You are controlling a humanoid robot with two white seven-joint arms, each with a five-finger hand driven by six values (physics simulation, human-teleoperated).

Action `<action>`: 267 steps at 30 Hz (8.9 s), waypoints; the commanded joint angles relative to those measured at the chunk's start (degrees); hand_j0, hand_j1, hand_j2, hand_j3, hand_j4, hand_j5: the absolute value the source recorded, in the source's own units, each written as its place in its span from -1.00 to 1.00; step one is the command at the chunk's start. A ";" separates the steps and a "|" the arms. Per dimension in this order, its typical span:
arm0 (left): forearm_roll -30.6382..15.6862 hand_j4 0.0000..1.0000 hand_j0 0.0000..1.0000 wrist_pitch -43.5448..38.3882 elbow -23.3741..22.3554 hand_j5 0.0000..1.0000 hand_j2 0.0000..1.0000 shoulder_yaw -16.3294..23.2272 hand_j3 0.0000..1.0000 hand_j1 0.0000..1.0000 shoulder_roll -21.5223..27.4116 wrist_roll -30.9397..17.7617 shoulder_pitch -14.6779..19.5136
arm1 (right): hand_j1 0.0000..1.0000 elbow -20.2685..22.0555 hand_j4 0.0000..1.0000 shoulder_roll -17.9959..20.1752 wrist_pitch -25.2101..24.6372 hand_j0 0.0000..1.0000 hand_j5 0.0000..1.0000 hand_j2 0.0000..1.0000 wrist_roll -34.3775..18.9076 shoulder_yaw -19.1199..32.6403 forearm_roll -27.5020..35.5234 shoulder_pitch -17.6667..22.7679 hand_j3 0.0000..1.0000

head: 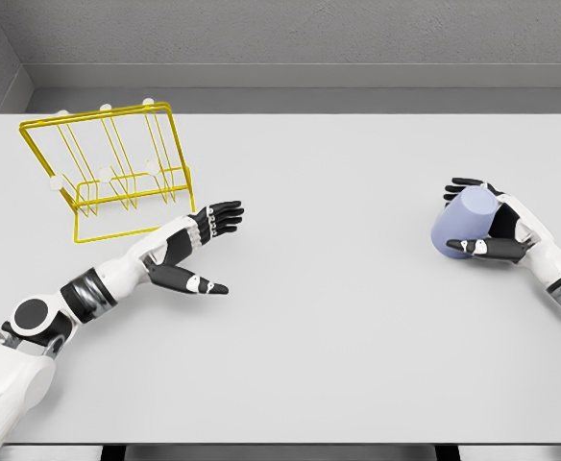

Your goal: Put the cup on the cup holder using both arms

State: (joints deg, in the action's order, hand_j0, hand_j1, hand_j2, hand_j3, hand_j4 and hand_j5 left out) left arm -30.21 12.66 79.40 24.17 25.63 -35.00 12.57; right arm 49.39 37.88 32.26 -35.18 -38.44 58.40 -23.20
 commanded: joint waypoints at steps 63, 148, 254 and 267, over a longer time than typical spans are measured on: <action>6.48 1.00 1.00 0.78 -1.88 1.00 1.00 -2.47 1.00 1.00 -3.04 0.00 1.49 | 0.42 13.72 0.42 -13.97 -0.01 0.42 0.42 0.42 0.18 -4.10 -14.54 -2.55 0.42; 17.38 1.00 1.00 1.84 -5.93 1.00 1.00 -3.96 1.00 1.00 -14.56 0.00 2.46 | 1.00 17.76 1.00 10.72 2.74 1.00 1.00 1.00 21.03 -8.14 -60.07 -20.04 1.00; -1.34 -0.14 -0.14 0.70 16.31 -0.14 -0.14 -12.40 -0.14 -0.14 1.53 0.00 -2.81 | 1.00 13.89 1.00 10.20 2.74 1.00 1.00 1.00 20.94 -6.56 -59.89 -20.39 1.00; -4.24 -0.14 -0.14 -0.89 16.75 -0.14 -0.14 -15.65 -0.14 -0.14 3.99 0.00 0.97 | 1.00 13.89 1.00 10.20 2.74 1.00 1.00 1.00 20.94 -6.56 -59.80 -20.39 1.00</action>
State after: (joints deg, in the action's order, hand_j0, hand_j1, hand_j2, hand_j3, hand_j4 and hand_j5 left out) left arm -33.88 12.28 96.19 8.89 29.39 -35.03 13.71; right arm 63.23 48.02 35.08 -14.27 -45.07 -1.89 -43.59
